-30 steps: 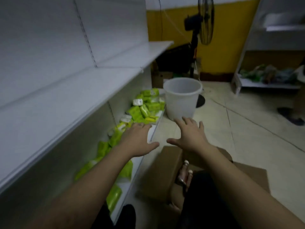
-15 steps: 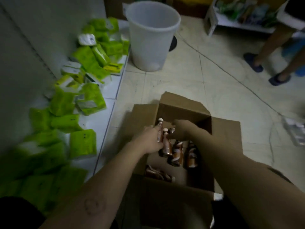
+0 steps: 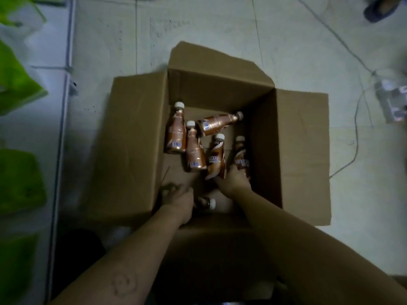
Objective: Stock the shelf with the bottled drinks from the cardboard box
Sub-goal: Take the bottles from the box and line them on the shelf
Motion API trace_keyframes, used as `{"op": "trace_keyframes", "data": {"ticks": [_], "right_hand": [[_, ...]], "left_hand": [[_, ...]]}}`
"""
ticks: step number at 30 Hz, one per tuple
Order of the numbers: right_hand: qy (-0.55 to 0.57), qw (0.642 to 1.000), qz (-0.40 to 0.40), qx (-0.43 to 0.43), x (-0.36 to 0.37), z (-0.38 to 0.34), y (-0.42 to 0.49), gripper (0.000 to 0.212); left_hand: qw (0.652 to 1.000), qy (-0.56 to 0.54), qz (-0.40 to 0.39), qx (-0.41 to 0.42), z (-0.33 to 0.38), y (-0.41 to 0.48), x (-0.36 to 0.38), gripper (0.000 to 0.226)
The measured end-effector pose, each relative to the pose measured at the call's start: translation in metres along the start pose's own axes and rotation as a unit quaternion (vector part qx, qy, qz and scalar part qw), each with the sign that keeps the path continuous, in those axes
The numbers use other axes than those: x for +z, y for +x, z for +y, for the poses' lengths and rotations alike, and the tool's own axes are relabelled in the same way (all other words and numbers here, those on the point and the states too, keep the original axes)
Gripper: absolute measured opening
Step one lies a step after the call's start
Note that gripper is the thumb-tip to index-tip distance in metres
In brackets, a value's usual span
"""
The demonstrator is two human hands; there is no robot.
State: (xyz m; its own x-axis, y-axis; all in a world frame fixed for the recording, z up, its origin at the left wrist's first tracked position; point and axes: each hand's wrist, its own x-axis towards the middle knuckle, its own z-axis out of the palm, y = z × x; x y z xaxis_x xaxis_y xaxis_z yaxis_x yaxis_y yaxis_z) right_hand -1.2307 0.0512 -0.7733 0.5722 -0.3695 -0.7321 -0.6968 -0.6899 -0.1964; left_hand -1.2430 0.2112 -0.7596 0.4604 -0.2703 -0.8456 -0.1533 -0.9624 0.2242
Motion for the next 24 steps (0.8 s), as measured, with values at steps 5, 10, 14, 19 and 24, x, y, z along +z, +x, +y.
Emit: {"op": "trace_keyframes", "data": {"ticks": [5, 10, 14, 19, 24], "right_hand": [[0.077, 0.996, -0.007, 0.042, 0.03, -0.012, 0.028, 0.078], [0.088, 0.994, -0.013, 0.068, 0.029, -0.014, 0.041, 0.075], [0.098, 0.989, -0.041, 0.105, 0.008, -0.017, 0.033, 0.051], [0.119, 0.986, -0.004, 0.114, -0.037, -0.029, -0.004, 0.036], [0.21, 0.975, 0.039, 0.054, -0.108, -0.05, -0.069, 0.028]], "left_hand": [[0.999, 0.034, 0.009, -0.041, -0.011, 0.013, 0.008, 0.068], [0.994, 0.103, 0.01, -0.045, -0.006, 0.017, 0.003, 0.063], [0.997, 0.055, 0.008, -0.056, 0.0, 0.005, -0.006, 0.067], [0.995, 0.054, 0.085, -0.015, 0.006, -0.032, -0.044, 0.065], [0.982, -0.017, 0.19, -0.002, 0.014, -0.097, -0.083, 0.075]]}}
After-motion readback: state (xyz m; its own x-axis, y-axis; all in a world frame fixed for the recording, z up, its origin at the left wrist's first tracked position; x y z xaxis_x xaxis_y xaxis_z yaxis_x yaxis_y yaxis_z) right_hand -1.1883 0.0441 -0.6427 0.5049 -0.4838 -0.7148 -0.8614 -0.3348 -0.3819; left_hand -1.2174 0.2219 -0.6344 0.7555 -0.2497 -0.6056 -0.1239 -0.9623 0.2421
